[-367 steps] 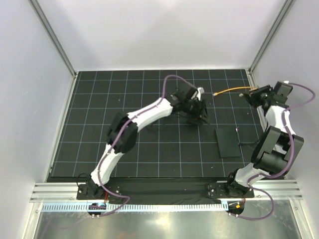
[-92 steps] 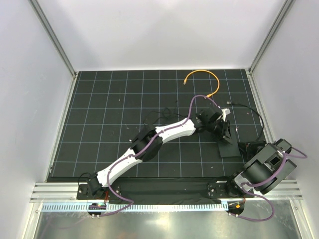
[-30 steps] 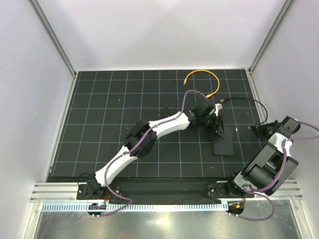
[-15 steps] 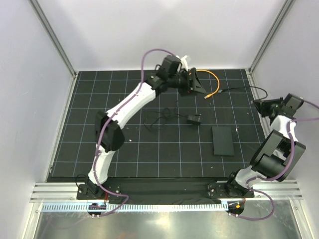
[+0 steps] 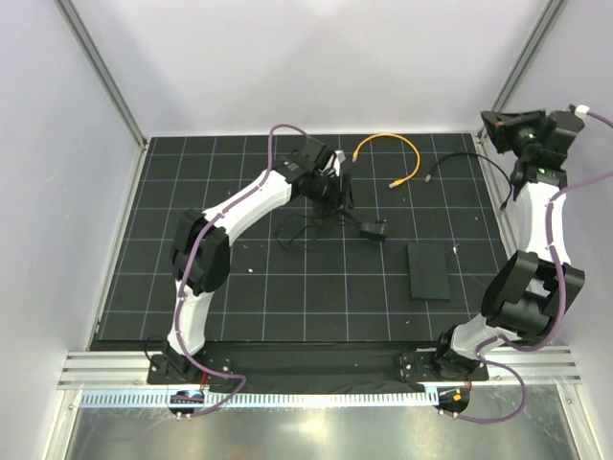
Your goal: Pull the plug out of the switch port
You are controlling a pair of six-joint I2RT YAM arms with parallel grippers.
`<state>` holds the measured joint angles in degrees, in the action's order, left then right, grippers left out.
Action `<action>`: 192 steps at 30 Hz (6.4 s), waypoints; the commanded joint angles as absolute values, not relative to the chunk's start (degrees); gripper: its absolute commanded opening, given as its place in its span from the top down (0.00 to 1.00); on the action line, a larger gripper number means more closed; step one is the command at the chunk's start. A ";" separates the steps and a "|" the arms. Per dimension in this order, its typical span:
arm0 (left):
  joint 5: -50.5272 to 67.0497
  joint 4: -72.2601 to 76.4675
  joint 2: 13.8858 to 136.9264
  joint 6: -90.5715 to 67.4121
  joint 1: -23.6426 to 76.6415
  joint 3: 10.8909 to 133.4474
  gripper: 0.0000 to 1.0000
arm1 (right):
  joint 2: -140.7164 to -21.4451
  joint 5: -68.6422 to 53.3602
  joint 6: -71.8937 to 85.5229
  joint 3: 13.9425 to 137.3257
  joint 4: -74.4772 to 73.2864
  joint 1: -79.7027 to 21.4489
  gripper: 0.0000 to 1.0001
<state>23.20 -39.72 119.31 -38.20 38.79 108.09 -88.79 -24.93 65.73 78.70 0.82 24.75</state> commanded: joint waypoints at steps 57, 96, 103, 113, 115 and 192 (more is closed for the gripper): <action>17.93 -48.43 99.58 -31.64 28.56 87.19 0.41 | -147.22 22.15 29.00 136.32 -52.21 0.88 0.63; 20.48 -47.64 99.14 -31.64 28.39 85.96 0.41 | -120.77 29.09 31.55 140.10 -51.50 -14.23 0.99; 20.39 -47.46 98.96 -31.64 28.48 85.96 0.41 | -120.32 30.67 33.39 138.69 -52.11 -18.98 0.99; 18.63 -48.34 96.51 -31.73 28.39 84.99 0.41 | -128.75 28.74 34.11 137.04 -47.92 -20.91 0.96; 18.55 -48.78 96.15 -31.90 28.39 84.99 0.41 | -130.33 28.39 32.61 136.58 -43.17 -21.36 0.95; 18.10 -38.41 144.93 -45.17 56.69 129.37 0.85 | -86.92 3.25 34.28 50.71 -52.21 25.05 0.87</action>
